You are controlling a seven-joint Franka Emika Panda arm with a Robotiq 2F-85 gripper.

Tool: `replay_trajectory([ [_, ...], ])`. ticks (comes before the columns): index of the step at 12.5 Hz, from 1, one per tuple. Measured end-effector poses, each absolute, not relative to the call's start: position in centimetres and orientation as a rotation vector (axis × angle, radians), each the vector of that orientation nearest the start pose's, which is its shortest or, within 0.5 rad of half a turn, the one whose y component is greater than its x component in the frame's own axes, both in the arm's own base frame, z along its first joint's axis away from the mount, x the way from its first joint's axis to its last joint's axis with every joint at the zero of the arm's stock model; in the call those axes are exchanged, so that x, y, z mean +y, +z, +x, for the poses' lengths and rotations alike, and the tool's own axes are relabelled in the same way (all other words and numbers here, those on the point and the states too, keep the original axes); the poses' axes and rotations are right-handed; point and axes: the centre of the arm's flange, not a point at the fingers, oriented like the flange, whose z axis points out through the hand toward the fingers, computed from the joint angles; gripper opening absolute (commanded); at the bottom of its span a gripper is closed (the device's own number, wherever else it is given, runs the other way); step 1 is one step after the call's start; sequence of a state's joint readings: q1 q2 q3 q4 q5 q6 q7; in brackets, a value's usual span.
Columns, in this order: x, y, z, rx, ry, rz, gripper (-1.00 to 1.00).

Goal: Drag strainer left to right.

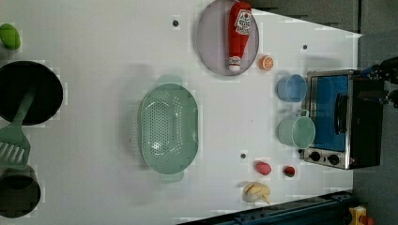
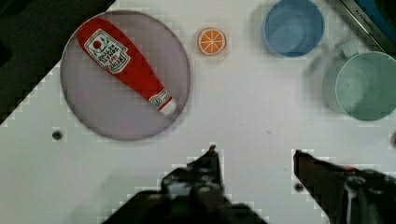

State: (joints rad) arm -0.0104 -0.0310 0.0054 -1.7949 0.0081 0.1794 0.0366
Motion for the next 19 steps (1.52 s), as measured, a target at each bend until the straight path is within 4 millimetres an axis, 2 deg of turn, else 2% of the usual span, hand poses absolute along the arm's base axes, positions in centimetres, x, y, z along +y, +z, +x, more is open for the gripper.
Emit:
replay_trajectory([
  [1, -0.3, 54.3, 50.9, 1.343, 0.19, -2.878, 0.6],
  [2, -0.6, 55.0, 46.5, 1.404, 0.28, -2.872, 0.82],
  [3, -0.9, 56.9, 43.4, 1.449, 0.222, -2.86, 1.0],
  [5, -1.3, 62.3, 39.5, 1.467, 0.004, -2.795, 1.0],
  [7, 0.4, 66.4, 37.8, 1.448, -0.176, -2.796, 1.0],
  [8, 2.2, 67.4, 37.8, 1.396, -0.204, -2.818, 1.0],
  [9, 4.8, 67.9, 38.4, 1.322, -0.241, -2.851, 1.0],
  [10, 7.9, 67.2, 39.2, 1.242, -0.279, -2.893, 1.0],
  [12, 15.0, 63.1, 40.8, 1.089, -0.203, -2.993, 1.0],
  [14, 22.1, 56.7, 41.6, 0.971, -0.103, -3.1, 1.0],
  [16, 28.2, 50.0, 41.3, 0.962, -0.006, -3.126, 1.0],
  [17, 30.0, 46.9, 40.6, 1.008, 0.051, -3.137, 1.0],
  [19, 32.6, 43.0, 40.4, 1.2, 0.101, -3.044, 1.0],
])
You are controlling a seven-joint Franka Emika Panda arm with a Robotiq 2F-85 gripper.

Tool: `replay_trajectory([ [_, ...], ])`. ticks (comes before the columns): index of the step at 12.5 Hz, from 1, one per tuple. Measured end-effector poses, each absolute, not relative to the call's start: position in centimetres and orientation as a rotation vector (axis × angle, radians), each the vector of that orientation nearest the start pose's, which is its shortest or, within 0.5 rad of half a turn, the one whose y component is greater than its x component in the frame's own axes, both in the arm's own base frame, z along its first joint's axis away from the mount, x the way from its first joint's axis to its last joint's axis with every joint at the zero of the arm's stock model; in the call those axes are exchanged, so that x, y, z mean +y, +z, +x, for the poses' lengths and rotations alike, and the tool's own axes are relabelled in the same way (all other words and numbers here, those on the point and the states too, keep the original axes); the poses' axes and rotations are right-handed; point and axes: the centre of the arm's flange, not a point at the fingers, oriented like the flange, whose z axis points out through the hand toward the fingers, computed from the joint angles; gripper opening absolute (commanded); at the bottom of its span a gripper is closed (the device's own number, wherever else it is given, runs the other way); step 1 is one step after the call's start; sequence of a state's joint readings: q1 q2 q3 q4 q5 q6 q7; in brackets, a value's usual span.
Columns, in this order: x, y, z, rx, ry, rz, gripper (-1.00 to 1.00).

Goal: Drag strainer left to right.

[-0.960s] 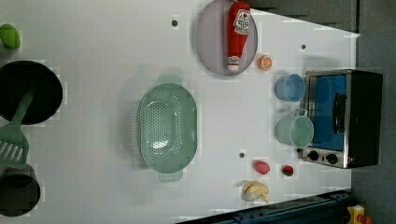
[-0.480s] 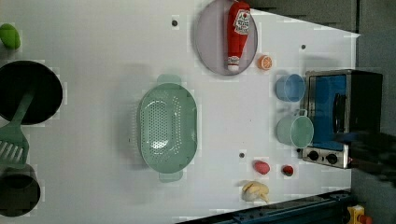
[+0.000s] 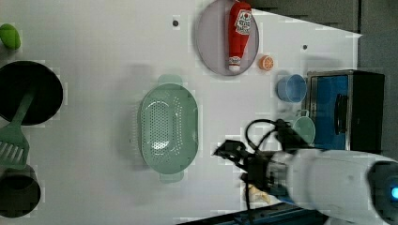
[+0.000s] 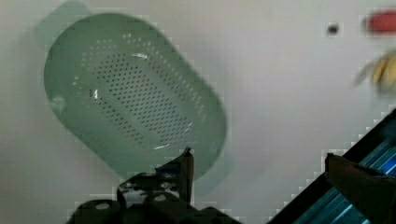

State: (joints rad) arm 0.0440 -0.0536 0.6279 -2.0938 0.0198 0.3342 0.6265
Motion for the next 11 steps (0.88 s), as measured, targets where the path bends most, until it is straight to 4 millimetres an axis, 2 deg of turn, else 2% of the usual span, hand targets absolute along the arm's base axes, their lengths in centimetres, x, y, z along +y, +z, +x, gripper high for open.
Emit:
replay_trajectory([
  [3, 34.7, 39.4, 42.2, 1.458, 0.001, -2.767, 1.0],
  [4, 34.8, 37.3, 42.7, 1.569, 0.047, -2.65, 1.0],
  [8, 33.4, 28.4, 44.1, 1.834, 0.121, -2.443, 1.0],
  [11, 31.5, 21.2, 43.3, 2.061, 0.25, -2.346, 1.0],
])
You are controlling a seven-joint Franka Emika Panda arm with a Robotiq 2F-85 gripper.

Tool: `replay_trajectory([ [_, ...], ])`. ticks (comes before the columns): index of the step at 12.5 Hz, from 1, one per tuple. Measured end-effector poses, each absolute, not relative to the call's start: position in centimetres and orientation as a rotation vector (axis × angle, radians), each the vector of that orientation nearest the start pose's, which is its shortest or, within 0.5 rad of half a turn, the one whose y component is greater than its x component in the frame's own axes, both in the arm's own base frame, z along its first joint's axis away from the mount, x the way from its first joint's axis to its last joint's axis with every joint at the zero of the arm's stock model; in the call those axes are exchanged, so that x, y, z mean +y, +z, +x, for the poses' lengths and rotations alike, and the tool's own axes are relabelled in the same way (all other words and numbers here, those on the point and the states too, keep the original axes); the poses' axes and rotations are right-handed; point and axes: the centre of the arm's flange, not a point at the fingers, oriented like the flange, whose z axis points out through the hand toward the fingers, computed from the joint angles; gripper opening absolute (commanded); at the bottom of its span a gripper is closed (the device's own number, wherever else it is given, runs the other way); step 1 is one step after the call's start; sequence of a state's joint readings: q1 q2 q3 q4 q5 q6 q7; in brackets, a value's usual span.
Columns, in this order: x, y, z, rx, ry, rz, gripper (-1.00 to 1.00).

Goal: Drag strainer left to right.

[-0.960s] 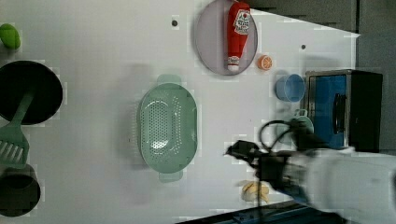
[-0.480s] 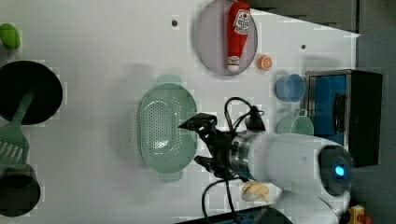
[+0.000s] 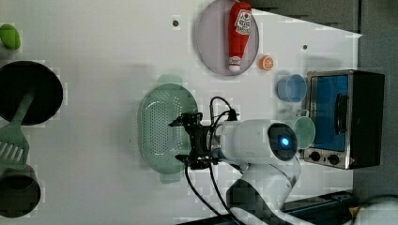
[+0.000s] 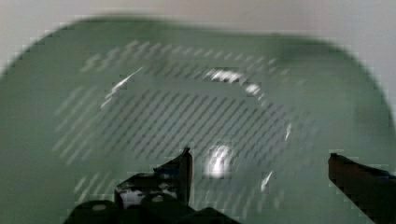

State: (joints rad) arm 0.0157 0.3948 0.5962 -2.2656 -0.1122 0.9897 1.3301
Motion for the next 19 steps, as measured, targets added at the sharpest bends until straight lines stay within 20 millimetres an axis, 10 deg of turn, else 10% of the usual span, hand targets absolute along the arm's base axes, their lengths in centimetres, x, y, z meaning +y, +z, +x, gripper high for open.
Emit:
replay_trajectory([
  [8, 29.6, 14.0, 43.4, 2.107, 0.237, -2.309, 1.0],
  [19, 24.2, 16.1, 44.5, 2.169, 0.125, -2.235, 1.0],
])
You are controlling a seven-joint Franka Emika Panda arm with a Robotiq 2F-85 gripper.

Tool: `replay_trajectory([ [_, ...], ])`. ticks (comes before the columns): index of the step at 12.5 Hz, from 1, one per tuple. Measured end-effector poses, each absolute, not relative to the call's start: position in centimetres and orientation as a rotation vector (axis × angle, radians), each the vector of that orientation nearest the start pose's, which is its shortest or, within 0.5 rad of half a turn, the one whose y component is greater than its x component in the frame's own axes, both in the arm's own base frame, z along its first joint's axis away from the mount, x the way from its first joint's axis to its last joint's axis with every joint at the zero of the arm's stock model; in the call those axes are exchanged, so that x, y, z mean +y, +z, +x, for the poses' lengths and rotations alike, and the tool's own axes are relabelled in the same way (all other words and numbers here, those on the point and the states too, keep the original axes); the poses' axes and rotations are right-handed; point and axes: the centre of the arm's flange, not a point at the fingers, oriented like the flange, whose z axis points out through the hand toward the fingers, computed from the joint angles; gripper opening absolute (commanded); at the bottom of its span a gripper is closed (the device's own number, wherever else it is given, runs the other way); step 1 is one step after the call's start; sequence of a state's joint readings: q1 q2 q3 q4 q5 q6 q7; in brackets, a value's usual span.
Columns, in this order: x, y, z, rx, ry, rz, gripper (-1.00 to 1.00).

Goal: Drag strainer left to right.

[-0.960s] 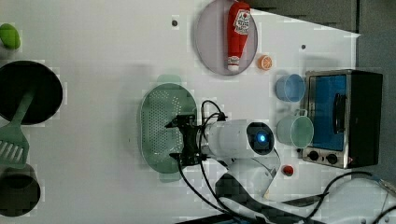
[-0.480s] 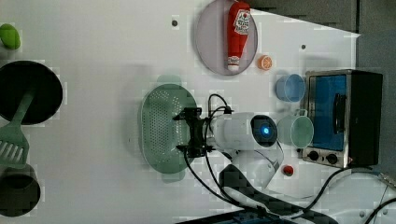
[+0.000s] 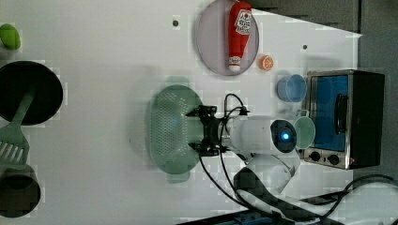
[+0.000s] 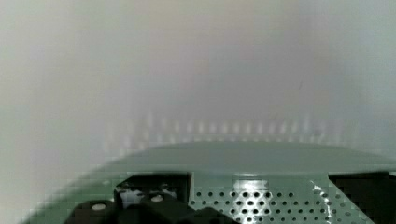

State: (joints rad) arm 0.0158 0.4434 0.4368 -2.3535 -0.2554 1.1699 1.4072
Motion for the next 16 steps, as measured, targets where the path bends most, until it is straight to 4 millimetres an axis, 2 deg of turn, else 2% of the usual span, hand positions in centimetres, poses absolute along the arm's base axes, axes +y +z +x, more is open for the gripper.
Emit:
replay_trajectory([
  [4, 18.6, 15.9, 45.7, 2.28, 0.116, -2.18, 1.0],
  [7, 14.2, 15.0, 45.2, 2.335, 0.121, -2.183, 1.0],
  [12, 9.0, 14.8, 46.2, 2.334, 0.122, -2.206, 1.0],
  [16, 3.5, 15.3, 46.9, 2.347, 0.081, -2.17, 1.0],
])
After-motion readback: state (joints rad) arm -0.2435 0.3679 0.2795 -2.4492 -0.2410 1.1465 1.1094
